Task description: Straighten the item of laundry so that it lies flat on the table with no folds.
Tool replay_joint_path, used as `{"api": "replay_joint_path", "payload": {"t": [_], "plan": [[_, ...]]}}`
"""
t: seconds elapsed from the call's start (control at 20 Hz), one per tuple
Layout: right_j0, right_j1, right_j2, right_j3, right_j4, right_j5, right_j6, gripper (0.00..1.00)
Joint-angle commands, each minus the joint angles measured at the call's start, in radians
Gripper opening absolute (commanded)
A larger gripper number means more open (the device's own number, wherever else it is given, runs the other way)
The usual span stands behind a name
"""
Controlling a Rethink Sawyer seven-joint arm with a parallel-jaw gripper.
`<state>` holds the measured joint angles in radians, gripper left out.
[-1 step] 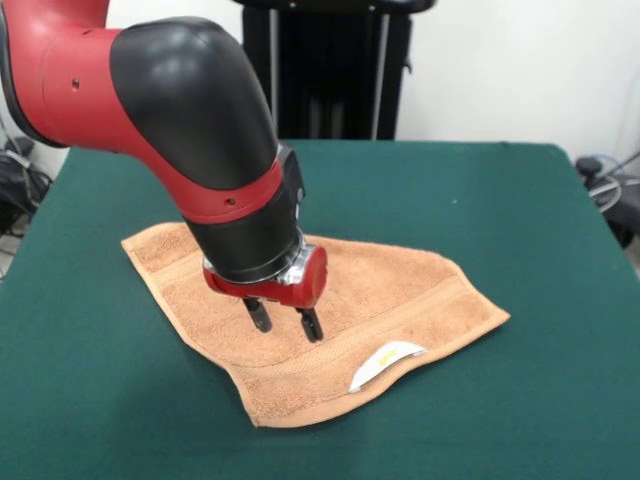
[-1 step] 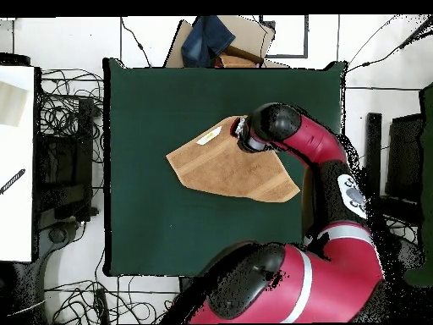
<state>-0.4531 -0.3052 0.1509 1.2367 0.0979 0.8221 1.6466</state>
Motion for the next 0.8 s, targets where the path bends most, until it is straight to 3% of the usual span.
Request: {"api": "replay_joint_path", "payload": {"t": [0.05, 0.3, 0.8], "plan": [[-0.008, 0.078, 0.098, 0.081, 0.017, -0.041, 0.058, 1.0], [-0.008, 0.121, 0.098, 0.059, 0.027, -0.043, 0.078, 1.0], [-0.022, 0.104, 0.107, 0.099, 0.028, -0.064, 0.078, 1.0]]}}
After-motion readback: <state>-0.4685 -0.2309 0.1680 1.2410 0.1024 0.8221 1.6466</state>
